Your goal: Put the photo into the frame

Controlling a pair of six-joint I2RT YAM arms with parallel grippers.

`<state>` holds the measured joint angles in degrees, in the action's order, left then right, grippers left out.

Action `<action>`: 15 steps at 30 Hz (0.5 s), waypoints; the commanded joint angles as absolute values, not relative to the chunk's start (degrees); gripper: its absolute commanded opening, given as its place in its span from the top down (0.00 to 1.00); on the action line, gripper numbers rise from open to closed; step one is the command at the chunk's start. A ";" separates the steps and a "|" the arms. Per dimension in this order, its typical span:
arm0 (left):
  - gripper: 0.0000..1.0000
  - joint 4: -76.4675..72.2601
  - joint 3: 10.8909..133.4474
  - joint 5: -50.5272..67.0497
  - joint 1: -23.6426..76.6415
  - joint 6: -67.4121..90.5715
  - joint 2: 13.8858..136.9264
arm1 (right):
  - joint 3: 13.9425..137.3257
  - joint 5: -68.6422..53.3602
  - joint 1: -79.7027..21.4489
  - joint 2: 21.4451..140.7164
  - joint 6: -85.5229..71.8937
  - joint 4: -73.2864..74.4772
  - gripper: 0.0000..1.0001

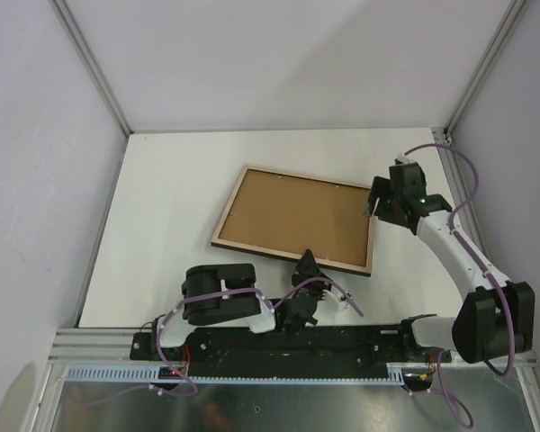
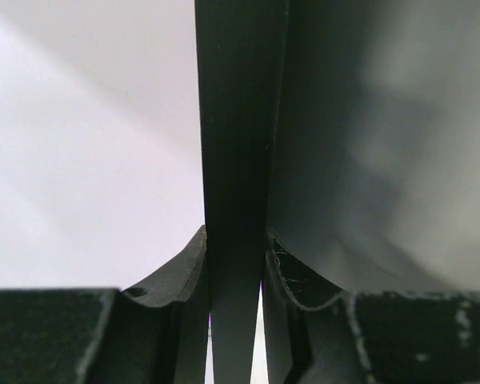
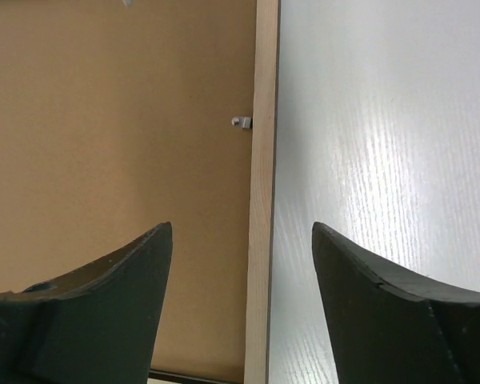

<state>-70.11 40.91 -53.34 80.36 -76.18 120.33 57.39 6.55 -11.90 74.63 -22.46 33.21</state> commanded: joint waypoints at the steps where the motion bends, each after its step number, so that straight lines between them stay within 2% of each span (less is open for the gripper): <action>1: 1.00 -85.36 43.28 -55.61 79.21 -79.85 113.52 | 61.04 6.04 -9.78 69.56 -22.88 32.71 0.24; 8: 1.00 -71.92 43.44 -52.90 77.53 -76.81 106.23 | 61.84 4.70 -6.68 65.25 -23.32 32.21 0.23; 15: 1.00 -45.66 48.30 -47.92 75.20 -65.32 97.82 | 63.02 3.43 -5.46 63.89 -22.82 33.02 0.23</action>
